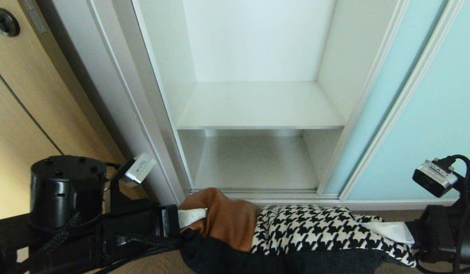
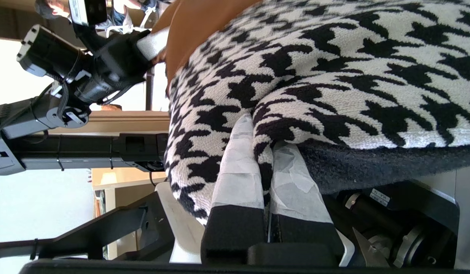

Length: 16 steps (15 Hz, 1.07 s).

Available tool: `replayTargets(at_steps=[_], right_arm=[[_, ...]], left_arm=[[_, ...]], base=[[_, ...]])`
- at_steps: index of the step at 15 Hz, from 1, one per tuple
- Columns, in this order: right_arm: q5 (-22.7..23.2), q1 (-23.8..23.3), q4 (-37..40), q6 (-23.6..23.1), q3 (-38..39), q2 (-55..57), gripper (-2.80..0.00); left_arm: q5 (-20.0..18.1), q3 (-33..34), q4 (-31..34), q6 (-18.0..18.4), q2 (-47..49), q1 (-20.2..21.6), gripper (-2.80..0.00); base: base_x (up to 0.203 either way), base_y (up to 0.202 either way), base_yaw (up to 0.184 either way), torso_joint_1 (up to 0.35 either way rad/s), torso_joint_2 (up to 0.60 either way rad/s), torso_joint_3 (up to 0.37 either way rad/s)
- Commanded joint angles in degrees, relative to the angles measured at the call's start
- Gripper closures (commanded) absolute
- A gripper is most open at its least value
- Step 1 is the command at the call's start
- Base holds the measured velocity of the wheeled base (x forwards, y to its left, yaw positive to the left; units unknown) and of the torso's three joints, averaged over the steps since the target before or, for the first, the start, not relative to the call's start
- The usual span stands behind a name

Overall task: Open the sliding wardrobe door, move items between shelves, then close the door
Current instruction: Place the pillow on the lower shelf

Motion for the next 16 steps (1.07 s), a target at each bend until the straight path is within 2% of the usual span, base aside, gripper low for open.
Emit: replayTargets(at_steps=[1,6,13,16], right_arm=[[0.2,0.7,-0.2,0.2,-0.3,0.6,0.00],[-1.1,2.3,-0.4,0.2,-0.3,1.8,0.00],[-1.4,2.5,-3.1,0.3,-0.9,4.5,0.00],[-1.4,2.5,-3.6,0.3,-1.6,5.7,0.00]], left_arm=[[1.5,-0.5,0.0,-0.1,1.4,-0.1,0.00],[1.6,1.0,-0.1,0.3,1.6,-0.8,0.00],[1.8,0.1,-0.3,-0.2,3.8,-0.7,0.00],[1.9,-0.1,-4.2,-0.6,5.7,-0.7,0.00]], base=[[0.000,0.000,0.000,0.000,0.00,0.000],[0.000,0.000,0.000,0.000,0.00,-0.011],[0.000,0.000,0.000,0.002,0.00,-0.179],[0.000,0.000,0.000,0.004,0.00,-0.202]])
